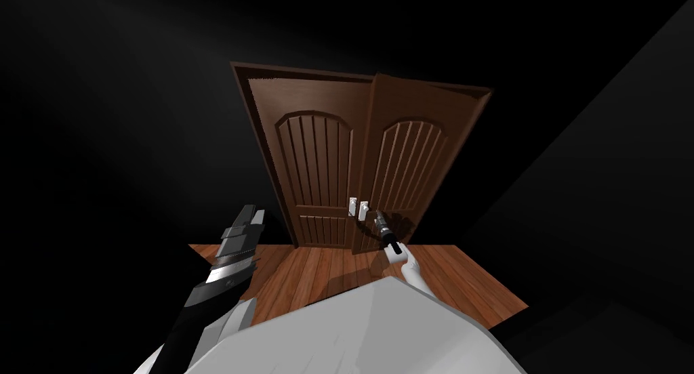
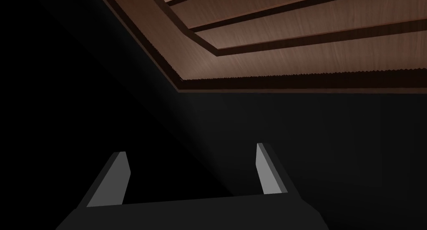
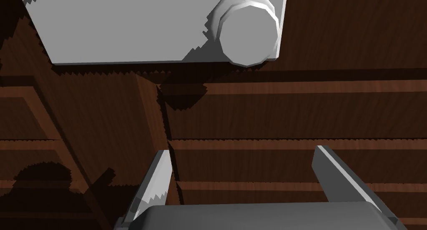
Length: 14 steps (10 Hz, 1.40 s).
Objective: Pull the door open
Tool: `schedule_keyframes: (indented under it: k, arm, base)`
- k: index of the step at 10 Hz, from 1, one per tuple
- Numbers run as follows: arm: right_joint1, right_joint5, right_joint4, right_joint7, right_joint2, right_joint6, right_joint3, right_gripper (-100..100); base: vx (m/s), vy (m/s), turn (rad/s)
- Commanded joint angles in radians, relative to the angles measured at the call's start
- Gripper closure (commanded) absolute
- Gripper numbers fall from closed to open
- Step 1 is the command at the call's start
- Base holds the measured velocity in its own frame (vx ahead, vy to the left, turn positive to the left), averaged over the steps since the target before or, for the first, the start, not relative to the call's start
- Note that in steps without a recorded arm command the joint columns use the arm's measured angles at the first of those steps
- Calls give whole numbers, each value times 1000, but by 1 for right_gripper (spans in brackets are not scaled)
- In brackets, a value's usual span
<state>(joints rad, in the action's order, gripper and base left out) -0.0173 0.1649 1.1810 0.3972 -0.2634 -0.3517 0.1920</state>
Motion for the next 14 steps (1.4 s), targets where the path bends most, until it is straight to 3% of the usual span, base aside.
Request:
schedule_keyframes:
  k: [1,3,5,8,12,13,14]
  arm:
    - [-1,3,8,8,0,-3,-13,-100]
    - [0,9,27,22,5,-5,-42,-100]
    - [-12,2,1,11,-6,-6,-6,-100]
    - [-12,-2,-16,1,-9,-6,17,-100]
    - [20,1,-12,-4,10,-13,-2,-100]
    - [10,0,-9,-3,6,-10,2,-100]
    - [10,0,-9,-3,6,-10,2,100]
  base:
    - [-222,60,40]
    - [-205,67,89]
    - [-28,-18,-71]
    - [153,-90,-59]
    - [211,25,93]
    - [93,40,25]
    - [-11,-4,-22]
